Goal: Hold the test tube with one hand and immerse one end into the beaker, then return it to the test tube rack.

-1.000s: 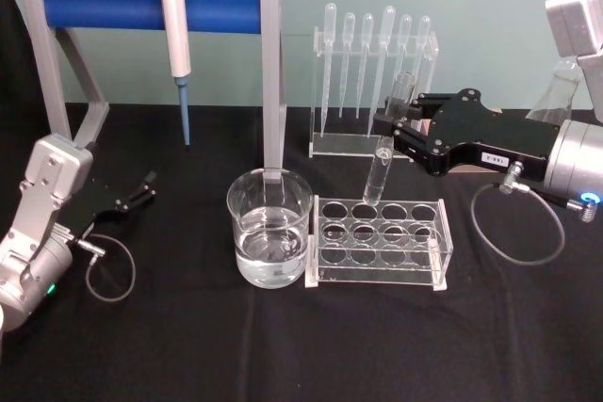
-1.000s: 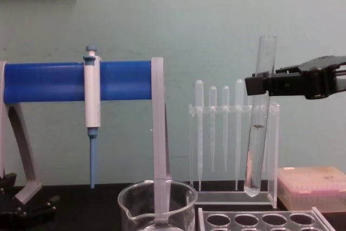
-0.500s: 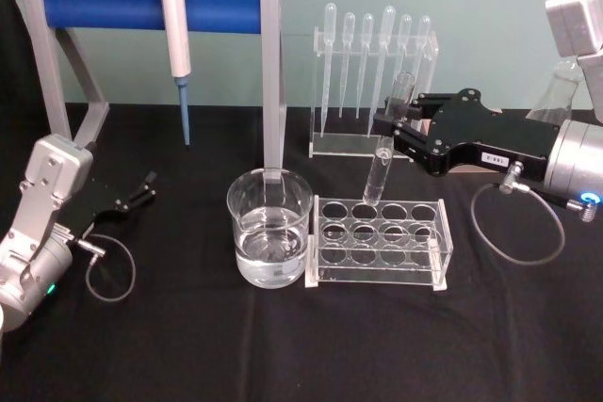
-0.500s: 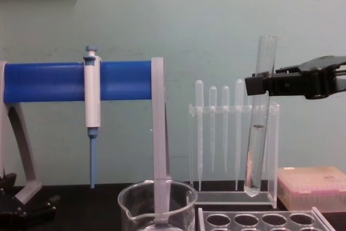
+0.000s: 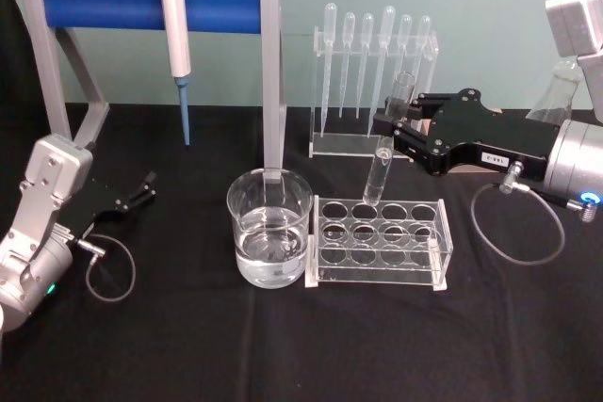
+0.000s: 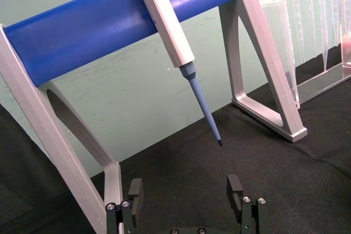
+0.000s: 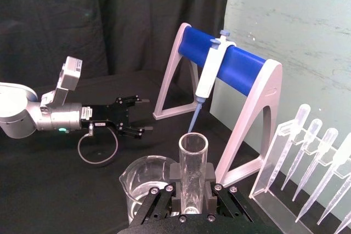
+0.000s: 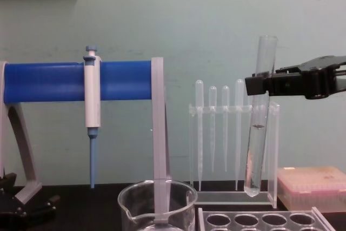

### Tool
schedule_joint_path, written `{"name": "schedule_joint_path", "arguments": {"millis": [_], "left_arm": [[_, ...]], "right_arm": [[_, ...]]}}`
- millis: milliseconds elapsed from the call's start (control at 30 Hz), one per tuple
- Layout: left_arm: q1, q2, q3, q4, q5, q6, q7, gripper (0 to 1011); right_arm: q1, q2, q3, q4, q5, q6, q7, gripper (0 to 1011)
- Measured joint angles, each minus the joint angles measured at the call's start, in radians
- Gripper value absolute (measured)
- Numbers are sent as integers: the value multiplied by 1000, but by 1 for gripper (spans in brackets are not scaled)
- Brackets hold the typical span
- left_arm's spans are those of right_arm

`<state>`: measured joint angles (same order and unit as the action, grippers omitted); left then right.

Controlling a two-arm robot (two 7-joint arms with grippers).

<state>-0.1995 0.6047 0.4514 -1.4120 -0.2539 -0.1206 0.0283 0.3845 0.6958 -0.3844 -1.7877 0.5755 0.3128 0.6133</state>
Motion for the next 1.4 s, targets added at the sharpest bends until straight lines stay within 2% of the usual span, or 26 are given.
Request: {"name": "schedule_joint_path", "arguments": {"millis": [1400], "left_arm": [[0, 0, 0, 0, 0, 0, 0, 1000]], "right_arm": [[0, 0, 0, 0, 0, 0, 0, 241]]}}
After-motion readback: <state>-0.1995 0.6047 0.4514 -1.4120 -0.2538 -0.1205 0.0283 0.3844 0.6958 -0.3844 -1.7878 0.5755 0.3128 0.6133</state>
